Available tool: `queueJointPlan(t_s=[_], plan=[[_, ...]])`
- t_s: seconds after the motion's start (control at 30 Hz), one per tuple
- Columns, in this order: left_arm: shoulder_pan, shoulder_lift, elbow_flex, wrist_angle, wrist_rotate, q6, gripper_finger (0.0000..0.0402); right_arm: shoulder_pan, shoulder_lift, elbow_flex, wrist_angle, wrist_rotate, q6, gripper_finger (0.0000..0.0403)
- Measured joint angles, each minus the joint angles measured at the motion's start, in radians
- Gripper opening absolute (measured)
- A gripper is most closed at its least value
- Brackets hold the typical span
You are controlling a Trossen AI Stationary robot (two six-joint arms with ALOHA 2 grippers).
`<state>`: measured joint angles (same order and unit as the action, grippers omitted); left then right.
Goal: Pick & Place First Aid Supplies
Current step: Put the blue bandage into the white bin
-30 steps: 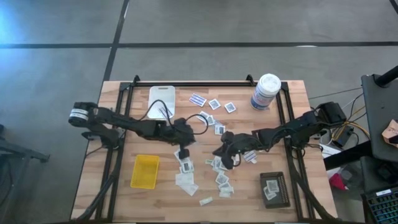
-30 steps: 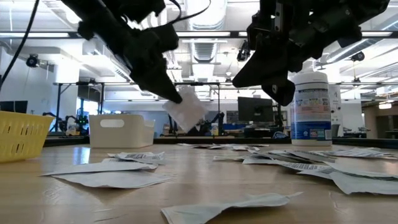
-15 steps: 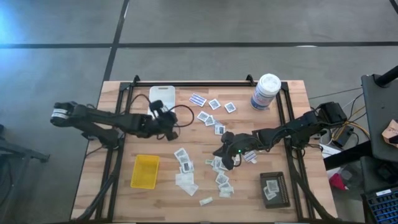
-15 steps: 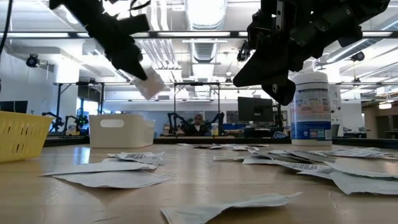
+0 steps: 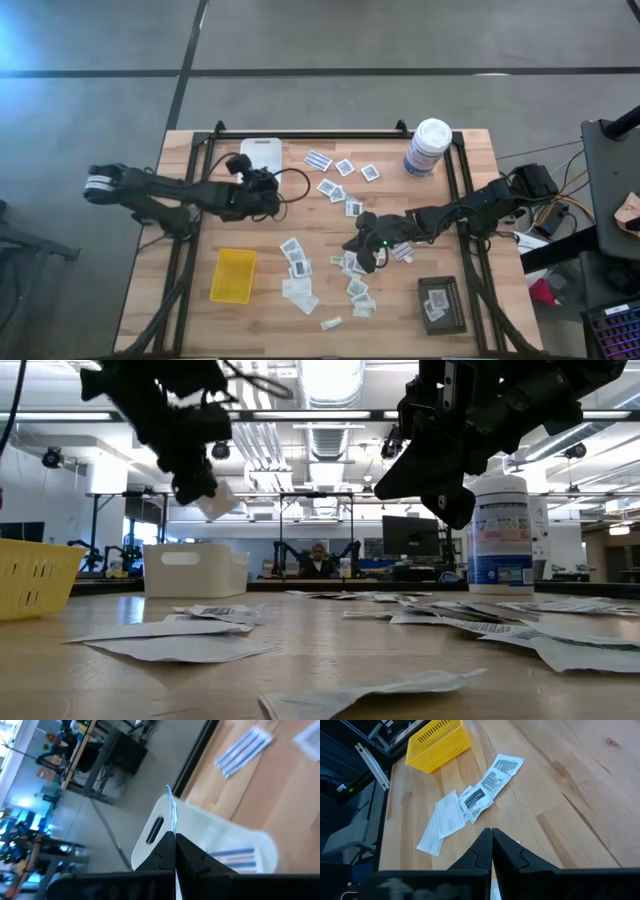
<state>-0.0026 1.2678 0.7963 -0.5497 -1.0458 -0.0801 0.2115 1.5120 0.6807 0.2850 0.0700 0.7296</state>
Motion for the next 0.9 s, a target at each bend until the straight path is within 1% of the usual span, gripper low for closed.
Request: queueJointPlan(t_s=[0.17,0.37,0.53,0.7,0.83,0.9], plan=[[0.039,0.028,-0.044,0.004,0.002,-0.012,0.0,0.0,0.0,0.0,0.0,0.0,0.0,0.0009],[0.069,0.074,-0.088,0.025,0.038,-0.016,0.0,0.0,0.0,0.0,0.001,0.001,0.001,0.0009],[0.078,0.131,-0.092,0.062,0.043,-0.012,0.0,0.0,0.0,0.0,0.002,0.001,0.002,0.0009],[0.091,0.192,-0.091,0.138,0.057,0.055,0.0,0.0,0.0,0.0,0.003,0.004,0.026,0.0008],[0.115,0.224,-0.083,0.147,0.062,0.079,0.0,-0.001,0.0,0.0,0.002,0.012,0.027,0.0009],[0.129,0.229,-0.081,0.147,0.085,0.08,0.0,-0.002,0.0,0.0,0.002,0.011,0.023,0.0008]])
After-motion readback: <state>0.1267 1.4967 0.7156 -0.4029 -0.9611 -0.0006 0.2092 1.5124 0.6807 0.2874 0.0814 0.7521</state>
